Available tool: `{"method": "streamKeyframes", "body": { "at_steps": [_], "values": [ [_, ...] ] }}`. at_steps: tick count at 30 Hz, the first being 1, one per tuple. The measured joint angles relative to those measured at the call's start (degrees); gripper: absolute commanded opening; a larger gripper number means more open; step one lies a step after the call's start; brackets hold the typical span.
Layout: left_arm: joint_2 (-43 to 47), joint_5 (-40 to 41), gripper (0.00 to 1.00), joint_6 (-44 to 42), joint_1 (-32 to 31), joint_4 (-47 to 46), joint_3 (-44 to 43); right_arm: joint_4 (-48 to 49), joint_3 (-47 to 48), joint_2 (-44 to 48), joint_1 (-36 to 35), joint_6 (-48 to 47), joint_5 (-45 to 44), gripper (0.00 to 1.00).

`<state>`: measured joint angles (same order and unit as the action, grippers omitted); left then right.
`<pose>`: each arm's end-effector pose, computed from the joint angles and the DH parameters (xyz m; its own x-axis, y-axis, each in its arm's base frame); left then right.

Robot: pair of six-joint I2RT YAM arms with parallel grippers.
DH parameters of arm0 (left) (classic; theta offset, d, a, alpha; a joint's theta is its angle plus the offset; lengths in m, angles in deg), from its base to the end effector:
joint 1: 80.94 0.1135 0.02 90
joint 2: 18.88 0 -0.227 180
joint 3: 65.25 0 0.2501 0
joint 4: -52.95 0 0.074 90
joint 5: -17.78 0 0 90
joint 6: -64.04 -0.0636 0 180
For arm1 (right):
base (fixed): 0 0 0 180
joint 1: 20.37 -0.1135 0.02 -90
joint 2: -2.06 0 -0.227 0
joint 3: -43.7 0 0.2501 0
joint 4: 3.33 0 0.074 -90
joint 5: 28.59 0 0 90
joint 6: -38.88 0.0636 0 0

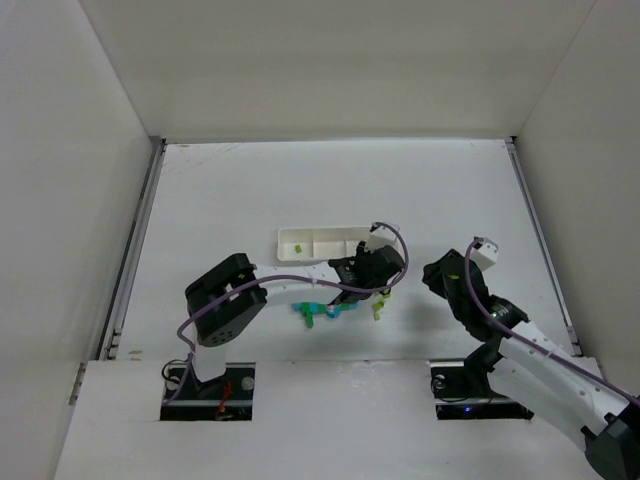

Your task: Sort the legos into containers by color

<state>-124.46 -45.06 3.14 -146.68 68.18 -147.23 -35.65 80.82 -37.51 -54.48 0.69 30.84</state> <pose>0.1957 -0.3636 0.1502 -0.5485 0.1640 -0.8199 0.4558 0.8807 -0.1288 0.1843 0.0857 0.1740 -0.3996 0.5467 -0.7358 0.2865 0.8370 0.4663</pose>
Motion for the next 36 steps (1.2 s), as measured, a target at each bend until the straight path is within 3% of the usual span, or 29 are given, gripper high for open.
{"method": "streamKeyframes", "body": {
  "at_steps": [15,21,26,30,36],
  "values": [
    [-5.9,-1.25,0.31,1.62,0.24,-0.13,-1.49,2.21,-0.74,-0.52,0.31,-1.49,2.6,0.36],
    [-7.19,-1.81,0.16,1.86,0.61,-0.81,-1.6,2.62,-0.76,-0.55,0.28,-1.62,2.93,0.36],
    [-6.93,-1.73,0.13,1.81,0.74,-1.99,-1.46,3.04,-0.81,-0.98,-0.48,-1.7,3.13,0.36],
    [-2.69,-1.49,0.12,1.77,0.72,-2.27,0.57,3.52,-0.85,-1.68,-0.9,-1.7,3.28,0.35],
    [11.69,0.42,0.13,1.73,2.03,-4.22,5.64,4.17,-0.85,-3.85,-2.89,-1.92,3.39,0.35]
  ]
}}
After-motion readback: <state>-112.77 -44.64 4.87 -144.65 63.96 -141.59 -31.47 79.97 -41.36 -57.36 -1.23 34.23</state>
